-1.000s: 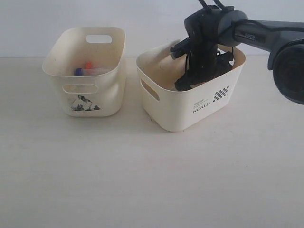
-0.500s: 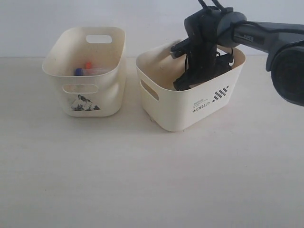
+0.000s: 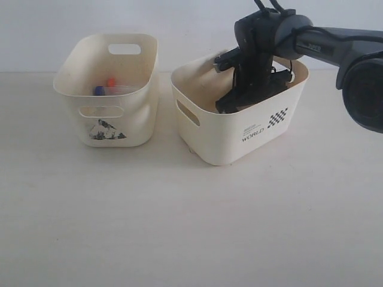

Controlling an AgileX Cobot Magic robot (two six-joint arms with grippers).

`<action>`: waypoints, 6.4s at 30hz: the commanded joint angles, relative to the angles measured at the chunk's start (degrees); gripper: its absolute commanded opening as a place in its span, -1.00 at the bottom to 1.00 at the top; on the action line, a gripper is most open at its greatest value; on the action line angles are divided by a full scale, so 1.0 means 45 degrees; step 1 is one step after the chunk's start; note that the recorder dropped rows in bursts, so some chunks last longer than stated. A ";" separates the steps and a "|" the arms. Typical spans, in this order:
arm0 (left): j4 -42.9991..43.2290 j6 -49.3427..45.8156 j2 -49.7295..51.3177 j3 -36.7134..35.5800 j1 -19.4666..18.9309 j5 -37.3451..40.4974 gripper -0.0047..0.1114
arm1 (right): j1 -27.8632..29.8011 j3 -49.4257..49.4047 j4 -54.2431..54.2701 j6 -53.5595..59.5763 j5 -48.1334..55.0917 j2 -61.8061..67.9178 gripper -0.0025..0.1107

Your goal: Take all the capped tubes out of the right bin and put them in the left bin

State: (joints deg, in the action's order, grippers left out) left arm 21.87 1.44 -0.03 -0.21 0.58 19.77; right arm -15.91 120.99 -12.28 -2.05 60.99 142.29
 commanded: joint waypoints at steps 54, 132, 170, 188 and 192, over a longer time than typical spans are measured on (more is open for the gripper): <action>0.0013 0.0121 0.0006 0.0046 -0.0004 -0.0053 -0.84 | 0.0069 -0.7386 0.2729 0.0092 0.1993 -0.8618 -0.96; 0.0013 0.0121 0.0006 0.0046 -0.0004 -0.0053 -0.84 | -0.3315 -1.3842 1.1754 0.8959 -0.7157 -1.7787 -0.96; 0.0013 0.0121 0.0006 0.0046 -0.0004 -0.0053 -0.84 | 0.2658 -2.5863 0.6807 0.2201 -1.1692 -3.0006 -0.96; 0.0013 0.0121 0.0006 0.0046 -0.0004 -0.0053 -0.84 | 0.2658 -2.6887 0.3641 0.0256 -1.0556 -3.1502 -0.96; 0.0013 0.0121 0.0006 0.0046 -0.0004 -0.0053 -0.84 | 0.2658 -2.6887 0.3622 0.0256 -0.9380 -3.1502 -0.96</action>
State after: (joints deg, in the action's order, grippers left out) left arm 21.87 1.44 -0.03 -0.21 0.58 19.77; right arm -4.09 0.28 4.65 -0.61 15.00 0.78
